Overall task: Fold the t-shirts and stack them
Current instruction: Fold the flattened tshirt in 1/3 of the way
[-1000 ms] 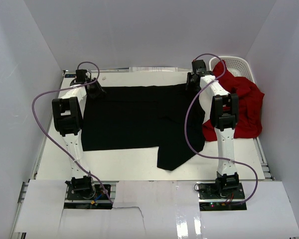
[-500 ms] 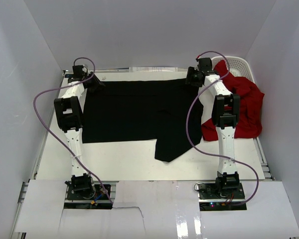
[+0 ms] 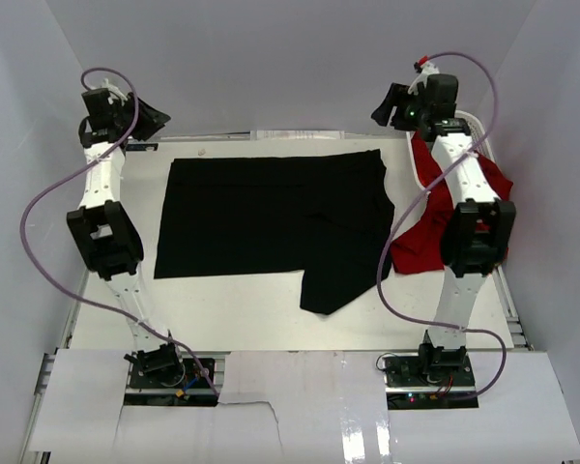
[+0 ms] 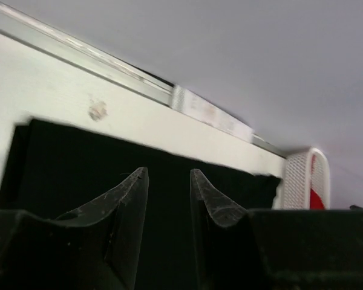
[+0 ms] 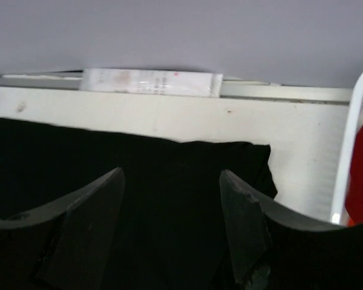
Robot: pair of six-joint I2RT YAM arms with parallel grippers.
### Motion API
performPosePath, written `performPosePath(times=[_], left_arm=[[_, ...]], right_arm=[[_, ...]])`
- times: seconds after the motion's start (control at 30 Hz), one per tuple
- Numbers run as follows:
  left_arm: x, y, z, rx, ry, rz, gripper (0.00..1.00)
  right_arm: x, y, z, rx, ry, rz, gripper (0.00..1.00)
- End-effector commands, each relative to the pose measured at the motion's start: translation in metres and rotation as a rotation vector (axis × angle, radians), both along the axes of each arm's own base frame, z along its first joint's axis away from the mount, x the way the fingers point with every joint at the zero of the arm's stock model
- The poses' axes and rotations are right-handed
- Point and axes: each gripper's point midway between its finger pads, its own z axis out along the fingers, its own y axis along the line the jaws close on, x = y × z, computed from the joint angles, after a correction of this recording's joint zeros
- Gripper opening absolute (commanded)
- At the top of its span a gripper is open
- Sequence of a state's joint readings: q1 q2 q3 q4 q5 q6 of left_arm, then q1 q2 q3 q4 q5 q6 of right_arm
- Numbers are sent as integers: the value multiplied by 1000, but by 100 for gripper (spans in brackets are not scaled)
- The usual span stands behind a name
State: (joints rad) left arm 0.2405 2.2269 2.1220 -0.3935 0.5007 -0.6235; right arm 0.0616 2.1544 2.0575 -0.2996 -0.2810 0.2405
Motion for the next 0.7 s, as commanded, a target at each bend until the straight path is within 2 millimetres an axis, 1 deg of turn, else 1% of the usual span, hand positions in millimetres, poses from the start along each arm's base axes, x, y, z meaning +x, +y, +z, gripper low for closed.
performPosePath(times=[0.0, 0.03, 0.07, 0.1, 0.13, 0.17, 0.2, 0.23, 0.27, 0.3, 0.33, 0.37, 0.4, 0.43, 0.47, 0.5, 0.53, 0.57, 0.6, 0.63, 0.67], left_arm=[[-70, -32, 96, 11, -156, -59, 44], [-86, -42, 96, -10, -153, -79, 44], [-112, -52, 120, -6, -199, -95, 44], [-127, -68, 88, -27, -139, -128, 44], [-139, -79, 83, -26, -131, -151, 44], [-151, -88, 79, -16, -128, -171, 44], [-174, -114, 70, -18, -118, -224, 44], [-185, -129, 66, -15, -119, -260, 44], [-195, -144, 61, -16, -111, -296, 44], [-214, -180, 65, -18, -133, -383, 44], [-228, -196, 43, -29, -89, -425, 44], [-239, -211, 37, -37, -81, -461, 44], [-253, -240, 32, -43, -84, -524, 44], [-264, -254, 24, -42, -76, -553, 45], [-275, -265, 1, -41, -29, -574, 45], [-287, -287, -7, -45, -19, -618, 45], [-294, -299, -21, -48, 14, -646, 44], [-302, -308, -36, -52, 49, -666, 44], [-315, -330, -41, -56, 52, -722, 43], [-319, -341, -57, -51, 93, -740, 43], [-323, -352, -60, -46, 95, -764, 43]], right_arm=[[-67, 8, 63, 16, -77, 47, 71], [-84, 9, 53, 31, -46, 42, 71], [-115, 10, 75, 55, -86, 42, 70], [-142, 11, 19, 76, 27, 36, 70], [-162, 17, 8, 116, 59, 36, 70], [-187, 20, 22, 131, 9, 48, 70], [-211, 19, -17, 124, 85, 29, 70], [-225, 21, -24, 124, 97, 36, 70], [-243, 21, -14, 126, 66, 49, 70], [-261, 20, -35, 121, 112, 51, 70], [-275, 19, -45, 122, 149, 51, 71], [-289, 20, -36, 138, 121, 67, 71], [-301, 24, -41, 154, 134, 97, 71], [-317, 24, -62, 161, 202, 98, 71], [-328, 24, -62, 173, 200, 102, 72], [-337, 27, -66, 184, 214, 124, 72], [-349, 26, -85, 185, 259, 115, 72], [-356, 24, -87, 189, 255, 105, 72], [-362, 23, -91, 193, 264, 105, 72], [-368, 23, -97, 198, 278, 100, 73], [-376, 22, -107, 204, 298, 89, 75]])
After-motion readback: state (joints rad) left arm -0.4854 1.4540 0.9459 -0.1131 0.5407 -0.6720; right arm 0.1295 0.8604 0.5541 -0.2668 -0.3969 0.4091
